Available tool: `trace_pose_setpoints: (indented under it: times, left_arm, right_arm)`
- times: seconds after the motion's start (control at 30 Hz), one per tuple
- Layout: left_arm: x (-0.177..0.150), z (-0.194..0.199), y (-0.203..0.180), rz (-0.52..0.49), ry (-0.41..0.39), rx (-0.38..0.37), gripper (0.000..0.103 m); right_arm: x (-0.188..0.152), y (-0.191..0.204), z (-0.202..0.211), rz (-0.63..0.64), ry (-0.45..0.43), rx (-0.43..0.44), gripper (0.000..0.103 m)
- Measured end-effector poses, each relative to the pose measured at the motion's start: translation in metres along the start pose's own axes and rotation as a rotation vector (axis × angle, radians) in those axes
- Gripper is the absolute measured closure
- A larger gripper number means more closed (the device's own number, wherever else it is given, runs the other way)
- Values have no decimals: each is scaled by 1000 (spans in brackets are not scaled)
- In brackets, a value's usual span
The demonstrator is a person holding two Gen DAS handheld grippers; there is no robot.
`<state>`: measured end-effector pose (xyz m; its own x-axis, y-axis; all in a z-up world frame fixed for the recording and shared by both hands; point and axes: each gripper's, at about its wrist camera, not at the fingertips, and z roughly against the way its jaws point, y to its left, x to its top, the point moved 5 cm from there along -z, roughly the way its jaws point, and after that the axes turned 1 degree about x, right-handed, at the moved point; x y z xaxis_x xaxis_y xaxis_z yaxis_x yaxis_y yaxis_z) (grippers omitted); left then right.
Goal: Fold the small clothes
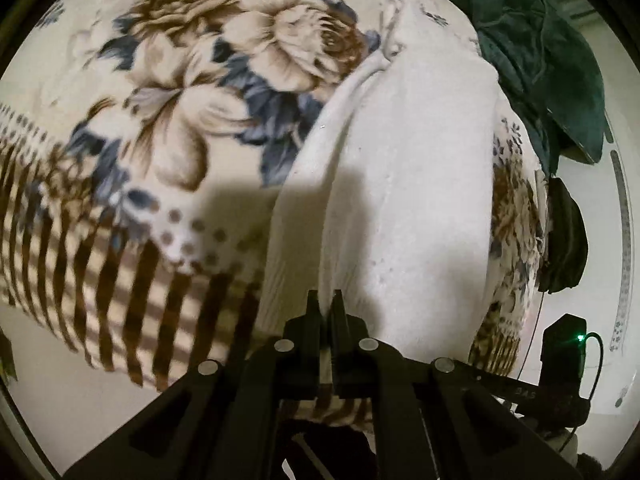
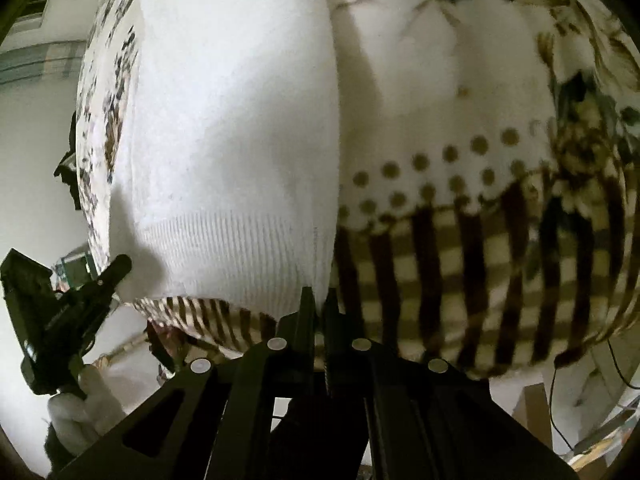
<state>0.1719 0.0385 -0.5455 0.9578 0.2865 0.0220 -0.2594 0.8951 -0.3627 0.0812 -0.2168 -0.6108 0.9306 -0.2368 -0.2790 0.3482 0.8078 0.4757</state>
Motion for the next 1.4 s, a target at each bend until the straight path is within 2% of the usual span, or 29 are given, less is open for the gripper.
trace_pose_setpoints:
  times: [0.1, 0.17, 0.27, 0.33, 0.43, 0.47, 0.53, 0.57, 0.6, 0.63, 0.67, 0.7, 0.83, 0.97, 1.0, 1.13, 1.2, 1.23, 1.27, 1.3, 1.37, 1.4]
  left_arm:
    - [-7, -4, -2, 6, 11, 12, 101]
    - [-7, -17, 9, 3, 30, 49, 101]
    - [-5, -46, 29, 0, 63, 109, 101]
    - [0, -66, 38, 5, 84, 119, 101]
    - [3, -84, 36, -75, 109, 109, 100]
    - [3, -86, 36, -86, 113, 98, 99]
    - [4, -83, 40, -53, 130, 28, 98]
    - [4, -78, 46, -15, 142, -16, 92]
    - [5, -73, 50, 14, 143, -38, 82]
    - [6, -67, 54, 40, 134, -67, 75]
    - [8, -62, 58, 56, 123, -82, 57]
    - [10, -57, 62, 72, 111, -94, 42]
    - [22, -62, 60, 84, 103, -169, 41]
    - [31, -90, 38, 29, 148, -234, 41]
    - [33, -99, 31, 15, 168, -238, 41]
    - [35, -111, 16, -10, 183, -245, 40]
    - [32, -106, 13, -23, 171, -256, 44]
    - [30, -103, 13, -27, 168, -263, 54]
    - [28, -102, 12, -26, 172, -266, 86]
    - [28, -101, 10, -15, 172, -278, 88]
    - [27, -92, 11, -17, 147, -268, 89]
    - [28, -87, 10, -10, 136, -269, 89]
  right_arm:
    - [-11, 12, -5, 30, 18, -19, 100]
    - [-15, 12, -18, 39, 38, -56, 100]
    - [-9, -2, -42, -11, 55, -75, 100]
    - [1, -10, -59, -41, 46, -93, 100]
    - [14, -12, -76, -31, 64, -99, 99]
    - [18, -10, -79, -10, 68, -108, 96]
    - [22, 0, -84, 97, 108, -125, 93]
    - [22, 2, -83, 125, 119, -124, 87]
    - [23, 4, -79, 140, 132, -106, 71]
    - [22, 5, -74, 139, 144, -65, 61]
    - [22, 5, -67, 131, 144, -34, 48]
    - [23, 4, -61, 126, 135, -25, 44]
    - [32, -5, -42, 95, 71, 34, 41]
    - [47, -20, -55, 18, 66, 102, 38]
    - [48, -20, -60, -2, 64, 142, 33]
    - [53, -19, -64, -48, 29, 217, 30]
    - [51, -17, -62, -53, 17, 249, 31]
    - [50, -15, -62, -56, 15, 261, 33]
    - [49, -14, -63, -61, 16, 275, 43]
    - [47, -12, -66, -74, 25, 290, 65]
    - [45, -14, -66, -110, 45, 328, 86]
    - [44, -13, -66, -124, 41, 341, 88]
